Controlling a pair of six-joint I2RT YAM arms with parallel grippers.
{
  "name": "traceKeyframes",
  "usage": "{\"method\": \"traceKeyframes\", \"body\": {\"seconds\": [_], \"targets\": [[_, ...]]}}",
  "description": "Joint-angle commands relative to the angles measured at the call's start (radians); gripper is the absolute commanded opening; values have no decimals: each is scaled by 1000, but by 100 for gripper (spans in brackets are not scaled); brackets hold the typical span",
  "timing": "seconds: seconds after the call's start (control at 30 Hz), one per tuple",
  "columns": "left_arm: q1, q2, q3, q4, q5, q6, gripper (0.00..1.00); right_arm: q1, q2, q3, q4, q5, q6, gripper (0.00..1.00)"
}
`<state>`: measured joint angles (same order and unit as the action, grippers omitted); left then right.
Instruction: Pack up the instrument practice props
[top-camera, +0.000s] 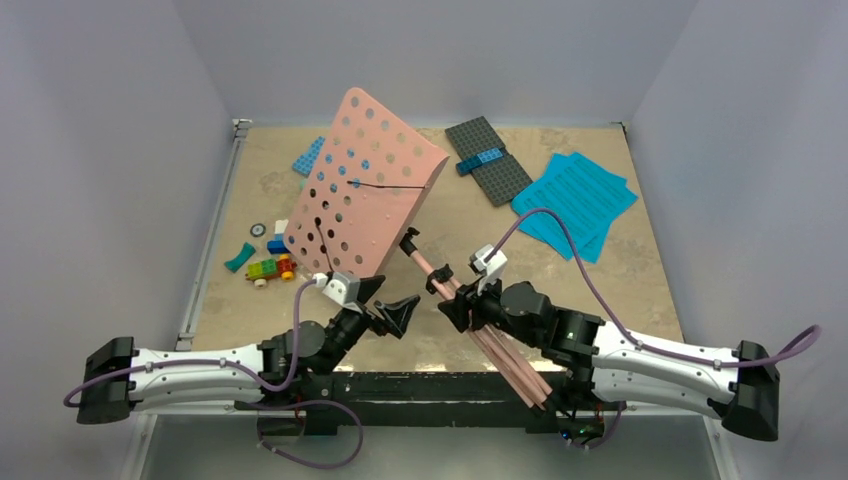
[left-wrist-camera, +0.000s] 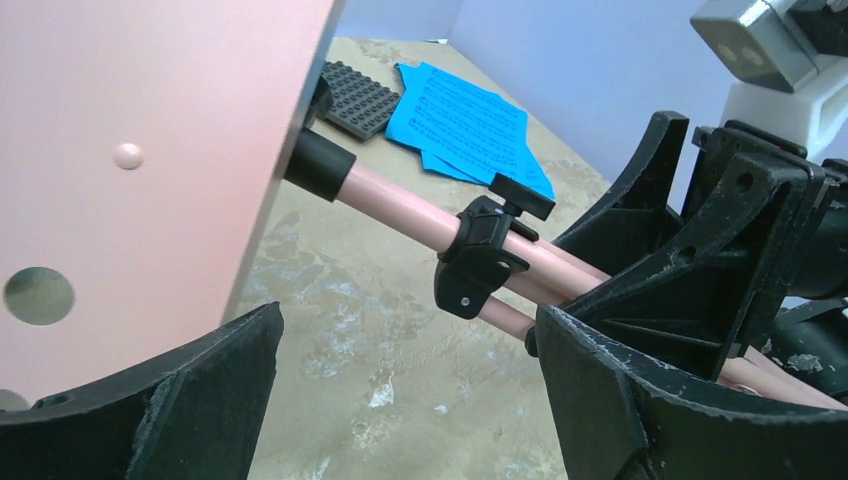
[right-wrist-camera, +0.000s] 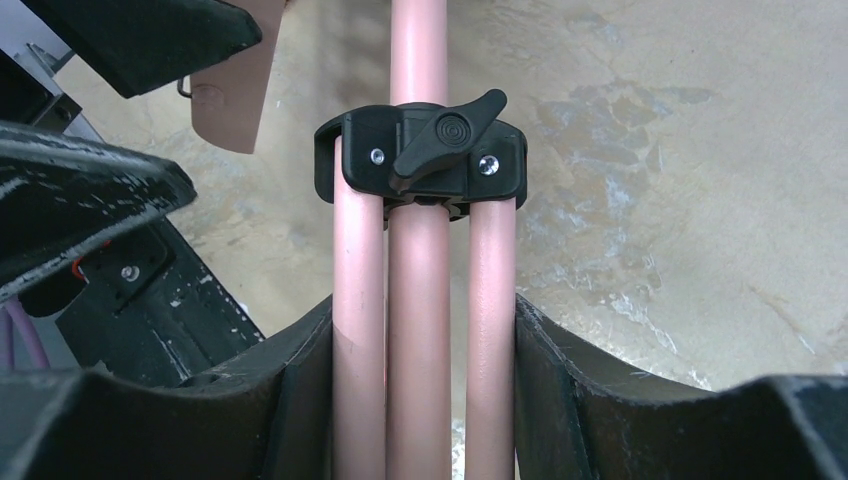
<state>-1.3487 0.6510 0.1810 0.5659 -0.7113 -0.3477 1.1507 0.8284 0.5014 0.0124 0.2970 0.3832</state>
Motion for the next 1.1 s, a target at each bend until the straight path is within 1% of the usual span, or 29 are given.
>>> {"method": "traceKeyframes", "body": {"seconds": [0.0, 0.27, 0.53, 0.8, 1.07], "targets": [[3, -34, 29, 38, 8, 14, 100, -11, -136, 57, 348, 101, 64, 0], [3, -102, 59, -57, 14, 30, 100, -11, -245, 39, 290, 119, 71, 0], [3, -126, 58, -95, 9, 4, 100, -11, -272, 33, 295, 68, 47, 0], [4, -165, 60, -126, 10, 2, 100, -10, -350, 54, 256, 56, 31, 0], [3, -187, 61, -141, 9, -1, 100, -9, -438, 97, 196, 93, 56, 0]]}}
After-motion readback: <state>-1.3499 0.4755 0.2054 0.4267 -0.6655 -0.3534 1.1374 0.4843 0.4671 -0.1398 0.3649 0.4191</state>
